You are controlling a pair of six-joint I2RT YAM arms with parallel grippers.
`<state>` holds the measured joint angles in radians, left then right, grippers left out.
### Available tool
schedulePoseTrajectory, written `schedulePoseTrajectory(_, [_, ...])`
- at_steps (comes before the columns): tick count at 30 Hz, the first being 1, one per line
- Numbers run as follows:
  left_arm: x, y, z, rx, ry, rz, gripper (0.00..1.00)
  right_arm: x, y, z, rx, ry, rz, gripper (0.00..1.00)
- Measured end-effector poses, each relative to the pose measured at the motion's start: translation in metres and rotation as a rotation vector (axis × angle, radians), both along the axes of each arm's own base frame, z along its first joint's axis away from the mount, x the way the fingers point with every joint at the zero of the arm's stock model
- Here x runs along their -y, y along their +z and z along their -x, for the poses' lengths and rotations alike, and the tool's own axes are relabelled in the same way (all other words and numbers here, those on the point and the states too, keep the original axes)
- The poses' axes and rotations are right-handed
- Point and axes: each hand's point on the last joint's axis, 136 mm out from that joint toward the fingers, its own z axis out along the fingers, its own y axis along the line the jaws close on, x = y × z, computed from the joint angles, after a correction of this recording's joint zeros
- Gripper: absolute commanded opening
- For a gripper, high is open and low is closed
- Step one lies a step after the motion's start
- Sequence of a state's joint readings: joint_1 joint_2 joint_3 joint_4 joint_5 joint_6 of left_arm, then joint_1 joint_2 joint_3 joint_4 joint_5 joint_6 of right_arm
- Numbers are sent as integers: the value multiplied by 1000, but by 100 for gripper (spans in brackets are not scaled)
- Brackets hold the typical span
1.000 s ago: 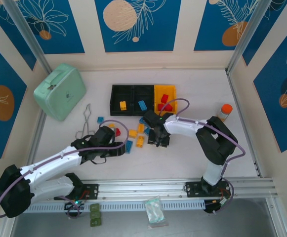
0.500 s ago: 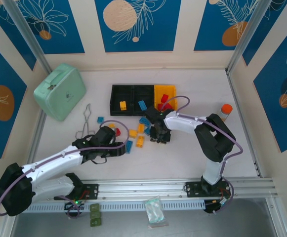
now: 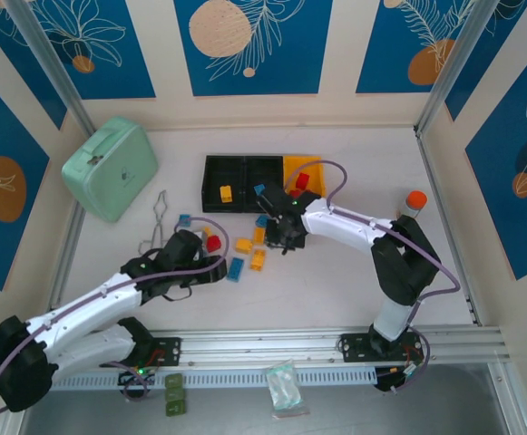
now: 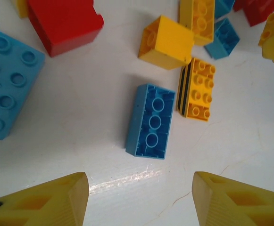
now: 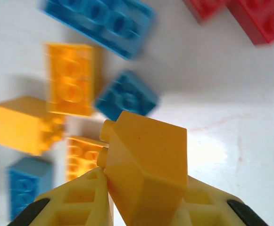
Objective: Sort the legos into containers by color
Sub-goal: Place the lego in the container.
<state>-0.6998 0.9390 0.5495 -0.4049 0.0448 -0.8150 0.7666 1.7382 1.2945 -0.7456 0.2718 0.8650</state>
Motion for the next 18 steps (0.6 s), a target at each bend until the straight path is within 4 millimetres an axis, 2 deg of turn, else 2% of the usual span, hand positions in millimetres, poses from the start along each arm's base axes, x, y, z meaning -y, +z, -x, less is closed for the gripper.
schedulePoseTrajectory(5, [-19,9,-9,5,75,29,60,-37,42,-33,91,53,-92,23])
schedulePoseTrajectory(8, [-34,10,-12,-6,127,27,60,-64,52,-56,118,92,-128,23])
schedulePoseTrajectory(13, [-52,19,-14,2,194,36,60,-106,47,-88,122,147,-166,24])
schedulePoseTrajectory(18, [-59,18,-11,-13,216,30,60,-138,34,-114,102,179,-211,24])
